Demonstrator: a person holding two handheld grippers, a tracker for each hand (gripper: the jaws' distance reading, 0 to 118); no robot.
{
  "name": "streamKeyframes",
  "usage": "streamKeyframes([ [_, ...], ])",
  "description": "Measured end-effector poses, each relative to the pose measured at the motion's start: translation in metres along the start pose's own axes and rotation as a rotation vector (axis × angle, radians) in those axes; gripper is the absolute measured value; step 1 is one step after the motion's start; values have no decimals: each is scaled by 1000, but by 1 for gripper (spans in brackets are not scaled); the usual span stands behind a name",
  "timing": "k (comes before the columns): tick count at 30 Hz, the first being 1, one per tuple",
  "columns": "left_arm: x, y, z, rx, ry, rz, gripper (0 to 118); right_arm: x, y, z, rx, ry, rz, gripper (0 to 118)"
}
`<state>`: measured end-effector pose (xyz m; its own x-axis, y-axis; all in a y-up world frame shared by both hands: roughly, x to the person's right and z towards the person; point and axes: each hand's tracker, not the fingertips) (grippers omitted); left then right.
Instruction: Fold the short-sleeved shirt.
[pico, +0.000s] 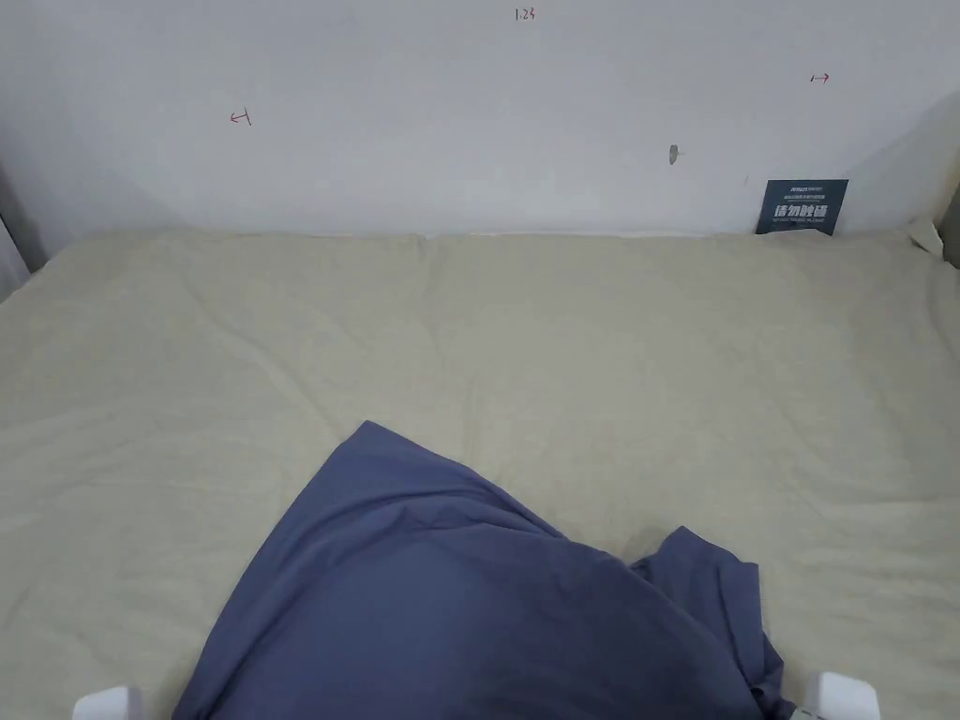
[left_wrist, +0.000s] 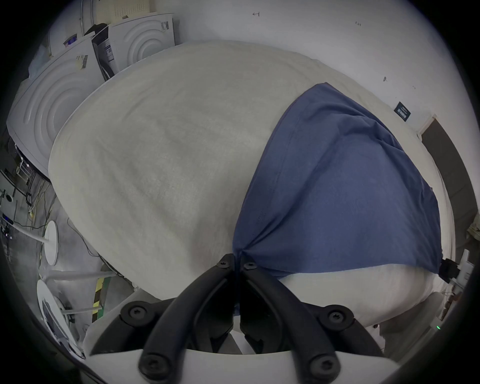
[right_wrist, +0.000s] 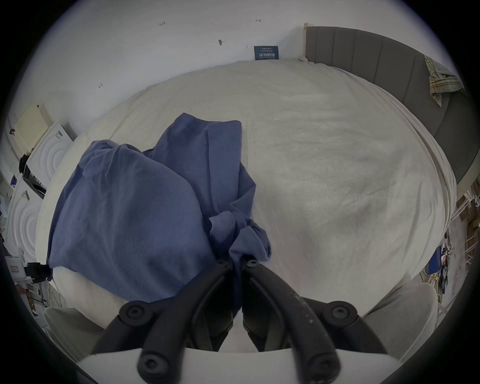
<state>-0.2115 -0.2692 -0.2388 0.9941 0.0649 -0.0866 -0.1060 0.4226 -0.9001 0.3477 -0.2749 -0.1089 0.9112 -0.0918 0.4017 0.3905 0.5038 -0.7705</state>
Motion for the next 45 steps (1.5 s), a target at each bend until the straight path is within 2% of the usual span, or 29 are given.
streamKeyframes([
  [1,2,2,0,-4,9,-7,5,-1,1,-1,-1,-3,-2,14],
  [2,5,3,3,-9,11,-40,16,-1,2,-2,-4,-12,-1,23],
  [4,8,5,8,3,16,-67,75,-4,7,3,-5,-76,33,56],
  [5,11,9,14,15,19,-73,99,-5,9,7,19,-79,38,73],
  [6,14,11,25,37,3,-77,115,-2,13,17,59,-66,27,90],
  [7,17,16,34,84,-33,-66,116,-1,19,27,105,-52,6,100],
  [8,22,24,48,149,-67,-56,115,4,27,35,163,-34,-15,105],
  [10,32,41,74,265,-130,-42,115,4,44,62,289,-2,-16,105],
  [16,80,78,164,668,-240,-52,115,-22,88,167,669,1,66,105],
  [19,100,85,193,818,-269,-76,115,-34,97,197,777,-12,77,106],
  [23,123,85,211,944,-230,-117,115,-50,99,221,877,-22,85,104],
  [25,131,82,214,974,-231,-136,115,-56,98,226,907,-37,97,90],
  [26,133,83,211,976,-236,-143,115,-60,96,229,931,-57,106,79],
  [27,135,83,212,976,-241,-136,112,-63,95,230,944,-73,116,58],
  [28,135,81,212,983,-256,-132,105,-65,95,231,954,-79,123,41],
  [29,135,78,212,999,-281,-138,92,-68,94,232,964,-82,126,28],
  [30,135,79,211,1016,-292,-140,68,-69,94,233,974,-92,127,15],
  [32,136,79,210,1003,-298,-155,18,-70,94,232,985,-94,123,1],
  [33,138,79,208,992,-299,-160,1,-70,94,232,992,-96,121,1],
  [40,136,94,192,928,-304,-178,0,-71,104,225,995,-116,122,1],
  [45,145,137,163,783,-317,-206,0,-72,122,205,965,-118,123,1],
])
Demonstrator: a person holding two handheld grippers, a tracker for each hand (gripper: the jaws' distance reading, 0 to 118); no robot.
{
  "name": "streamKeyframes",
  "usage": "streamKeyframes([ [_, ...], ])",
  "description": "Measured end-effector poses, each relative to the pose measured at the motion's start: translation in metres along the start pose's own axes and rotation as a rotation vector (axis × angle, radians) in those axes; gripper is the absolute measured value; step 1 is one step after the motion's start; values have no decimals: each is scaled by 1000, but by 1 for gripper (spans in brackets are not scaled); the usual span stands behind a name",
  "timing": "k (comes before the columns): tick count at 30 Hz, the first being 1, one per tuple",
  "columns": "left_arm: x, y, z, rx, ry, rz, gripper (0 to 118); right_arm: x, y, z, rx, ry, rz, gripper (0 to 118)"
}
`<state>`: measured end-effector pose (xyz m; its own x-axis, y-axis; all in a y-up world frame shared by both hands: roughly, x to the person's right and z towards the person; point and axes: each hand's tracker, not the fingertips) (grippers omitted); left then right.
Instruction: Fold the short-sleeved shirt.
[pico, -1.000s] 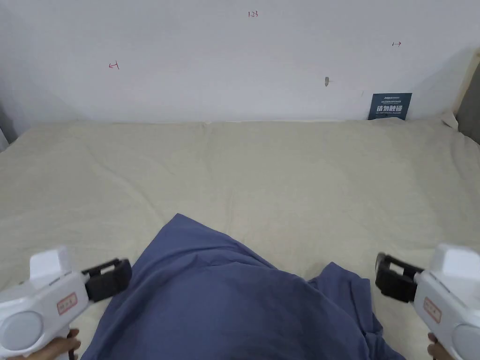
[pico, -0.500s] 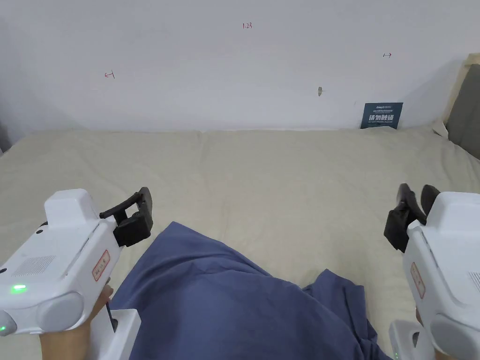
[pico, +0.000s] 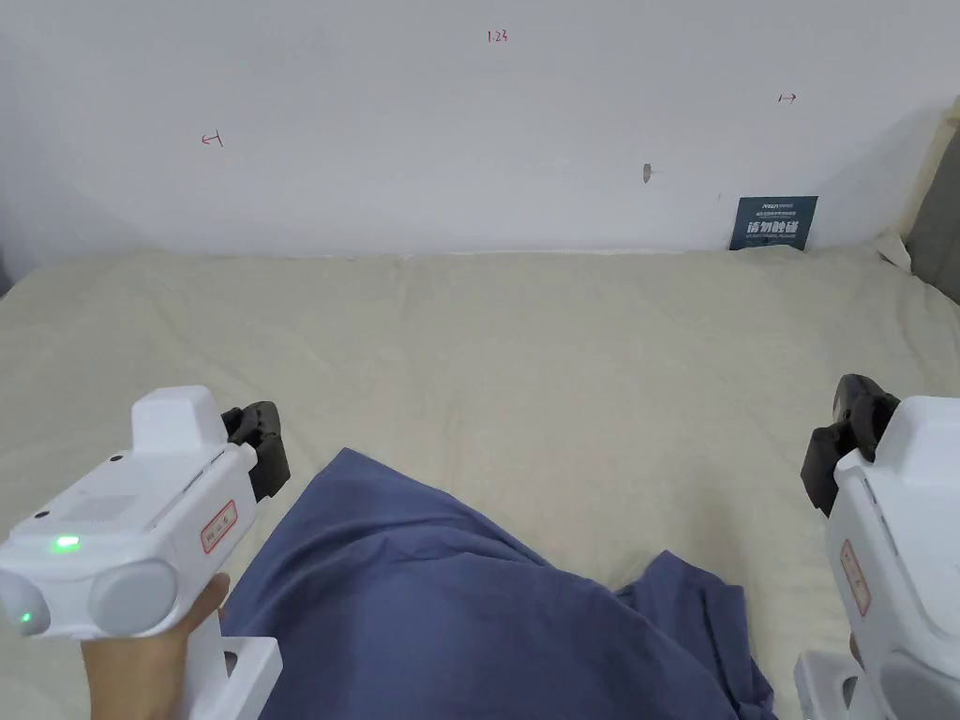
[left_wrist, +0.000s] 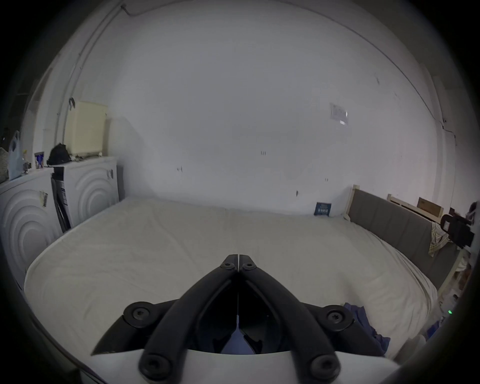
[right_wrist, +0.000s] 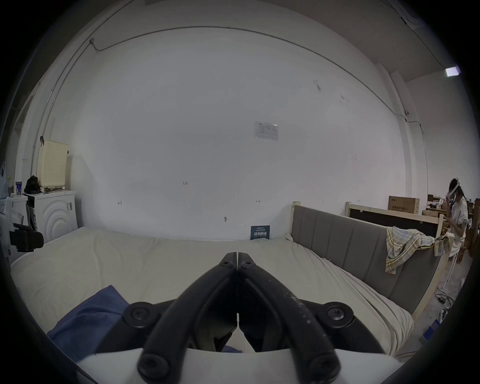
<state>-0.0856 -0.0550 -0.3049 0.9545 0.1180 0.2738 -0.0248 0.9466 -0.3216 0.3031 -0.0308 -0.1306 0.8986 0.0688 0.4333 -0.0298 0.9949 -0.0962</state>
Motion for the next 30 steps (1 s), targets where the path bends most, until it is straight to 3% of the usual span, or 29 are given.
streamKeyframes([
  [10,-32,-2,-192,-422,-63,-13,3,-15,-29,-70,-108,-6,19,1],
  [11,-35,-7,-212,-446,-43,-9,13,-17,-34,-76,-122,-7,20,1],
  [13,-42,-18,-250,-532,-32,-5,69,-18,-41,-89,-145,-12,21,1],
  [14,-45,-25,-270,-584,-30,-4,92,-19,-46,-96,-156,-18,24,1],
  [15,-47,-32,-289,-644,-13,-5,107,-20,-50,-101,-170,-24,29,1],
  [21,-53,-70,-356,-732,87,-40,104,-16,-79,-129,-253,-64,40,1],
  [23,-50,-80,-366,-740,95,-57,90,-12,-87,-133,-271,-70,36,1],
  [25,-46,-89,-367,-755,92,-85,62,-9,-93,-135,-296,-78,47,1],
  [29,-32,-97,-360,-732,73,-122,52,-1,-99,-133,-334,-87,44,1],
  [30,-32,-96,-360,-733,57,-115,35,1,-100,-131,-342,-89,39,2],
])
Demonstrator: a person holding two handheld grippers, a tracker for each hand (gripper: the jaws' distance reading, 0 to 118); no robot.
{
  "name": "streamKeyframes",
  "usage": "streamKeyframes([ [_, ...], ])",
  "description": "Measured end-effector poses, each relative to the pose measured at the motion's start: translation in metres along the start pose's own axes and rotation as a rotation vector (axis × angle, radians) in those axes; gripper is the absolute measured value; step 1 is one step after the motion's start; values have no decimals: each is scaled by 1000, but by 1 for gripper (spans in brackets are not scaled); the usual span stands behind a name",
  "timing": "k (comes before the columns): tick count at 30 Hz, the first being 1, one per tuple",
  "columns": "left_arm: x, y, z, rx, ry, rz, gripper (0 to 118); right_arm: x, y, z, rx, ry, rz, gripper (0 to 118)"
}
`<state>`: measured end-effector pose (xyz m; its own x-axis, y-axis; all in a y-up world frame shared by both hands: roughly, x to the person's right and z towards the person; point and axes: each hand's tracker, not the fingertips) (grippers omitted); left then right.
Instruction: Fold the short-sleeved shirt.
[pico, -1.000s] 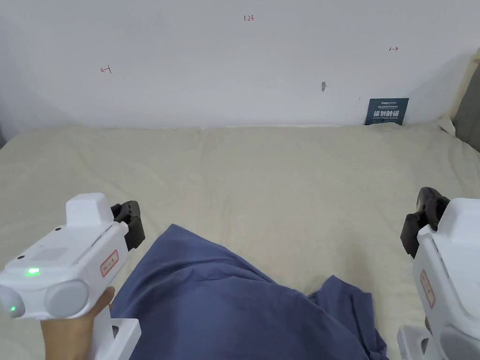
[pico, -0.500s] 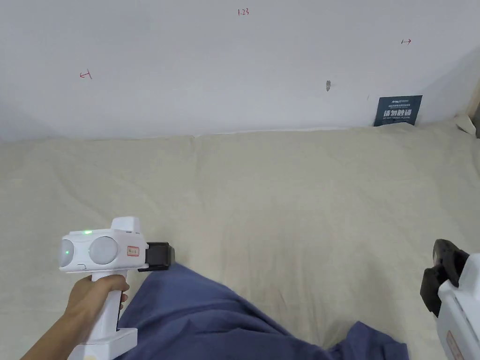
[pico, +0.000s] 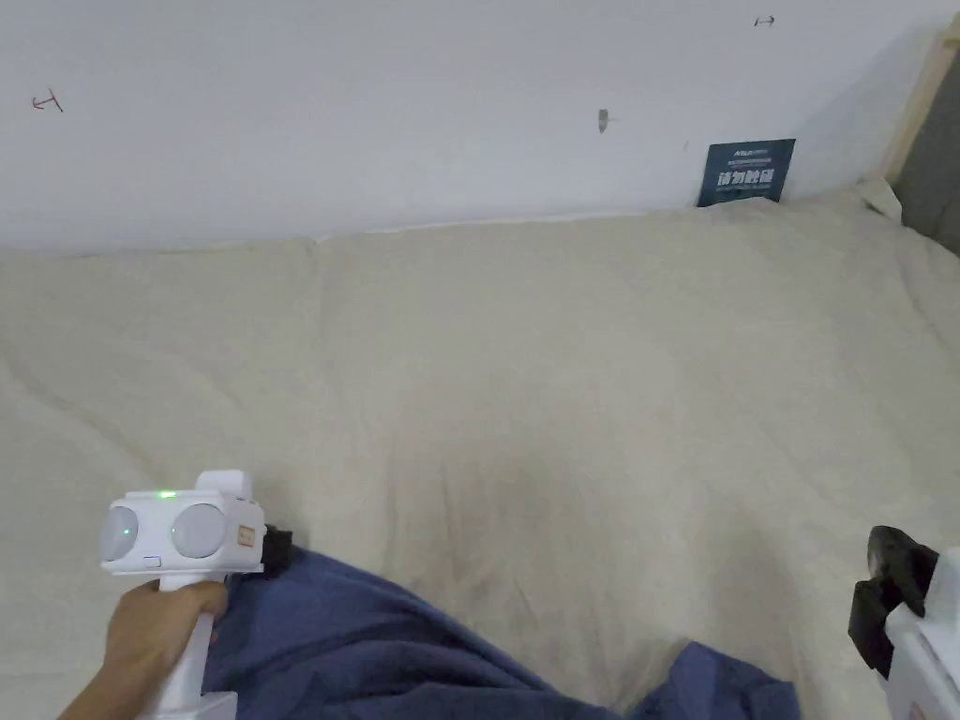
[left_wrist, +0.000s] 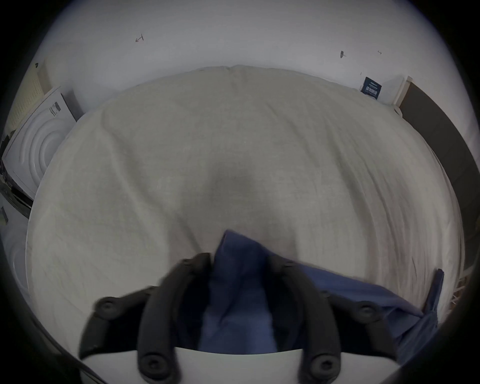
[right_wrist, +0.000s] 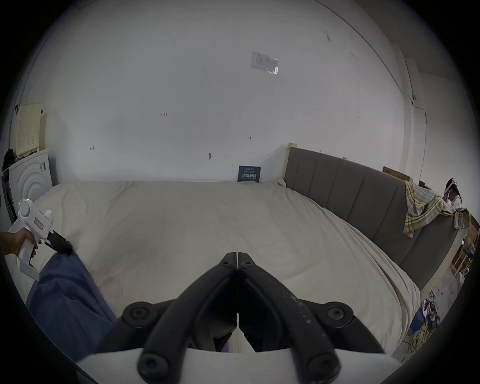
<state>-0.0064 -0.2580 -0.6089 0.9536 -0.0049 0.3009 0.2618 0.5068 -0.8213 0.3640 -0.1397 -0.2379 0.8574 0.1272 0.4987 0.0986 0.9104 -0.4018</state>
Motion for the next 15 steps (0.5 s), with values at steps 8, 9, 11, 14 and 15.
streamKeyframes([
  [8,1,-7,63,108,-62,86,2,24,-22,-16,-287,99,-48,99],
  [9,-1,-10,77,124,-81,96,2,25,-27,-22,-351,107,-43,116],
  [11,-1,-17,107,155,-98,85,2,24,-41,-30,-396,111,-57,118],
  [14,-4,-26,146,204,-113,83,2,18,-66,-50,-512,109,5,117],
  [15,-6,-28,155,215,-121,92,2,15,-75,-57,-555,107,13,114],
])
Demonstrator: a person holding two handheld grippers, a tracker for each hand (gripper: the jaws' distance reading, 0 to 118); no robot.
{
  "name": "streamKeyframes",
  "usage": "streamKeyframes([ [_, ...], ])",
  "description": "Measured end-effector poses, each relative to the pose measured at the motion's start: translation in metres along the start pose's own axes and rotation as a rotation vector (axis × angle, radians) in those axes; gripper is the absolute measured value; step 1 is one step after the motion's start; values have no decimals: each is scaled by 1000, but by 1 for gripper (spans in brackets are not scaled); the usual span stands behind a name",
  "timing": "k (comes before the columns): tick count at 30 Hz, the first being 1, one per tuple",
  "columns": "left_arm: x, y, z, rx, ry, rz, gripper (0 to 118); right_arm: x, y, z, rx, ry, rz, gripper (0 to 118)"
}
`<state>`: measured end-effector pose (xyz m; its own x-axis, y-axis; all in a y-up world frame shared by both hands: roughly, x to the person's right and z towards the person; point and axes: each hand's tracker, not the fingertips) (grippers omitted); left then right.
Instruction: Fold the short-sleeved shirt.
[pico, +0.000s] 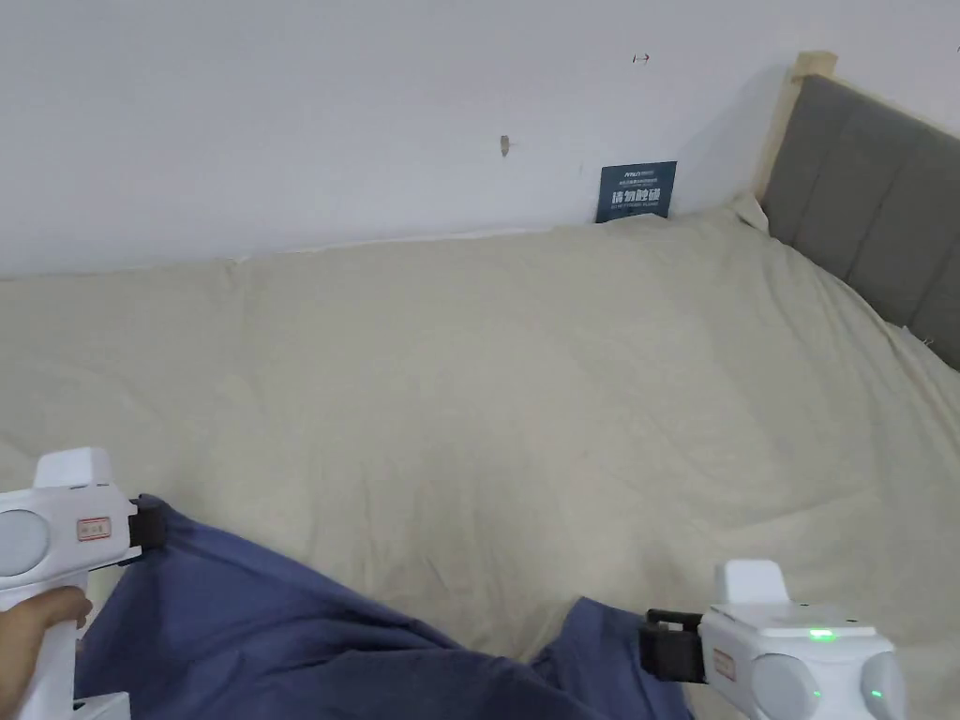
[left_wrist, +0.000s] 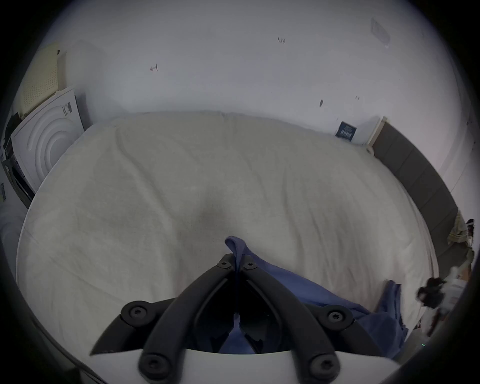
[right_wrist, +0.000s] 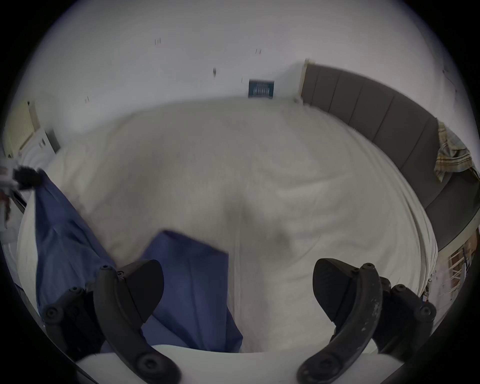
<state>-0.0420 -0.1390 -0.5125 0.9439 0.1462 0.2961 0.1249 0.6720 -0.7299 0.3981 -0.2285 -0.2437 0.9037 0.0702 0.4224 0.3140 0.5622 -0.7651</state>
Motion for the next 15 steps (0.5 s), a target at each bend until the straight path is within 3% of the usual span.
streamKeyframes([
  [3,3,-4,25,19,-6,-12,2,-6,-13,-30,-99,17,5,88],
  [8,-1,-12,34,24,6,-28,2,-12,-28,-61,-123,17,-16,73],
  [11,-5,-20,39,19,15,-10,2,-17,-29,-44,-84,48,3,22],
  [13,-10,-25,38,15,15,2,2,-22,-28,-39,-65,60,41,17],
  [14,-11,-28,41,14,16,7,2,-21,-28,-42,-56,45,64,7],
  [15,-12,-30,44,15,19,11,2,-21,-27,-42,-42,27,72,6],
])
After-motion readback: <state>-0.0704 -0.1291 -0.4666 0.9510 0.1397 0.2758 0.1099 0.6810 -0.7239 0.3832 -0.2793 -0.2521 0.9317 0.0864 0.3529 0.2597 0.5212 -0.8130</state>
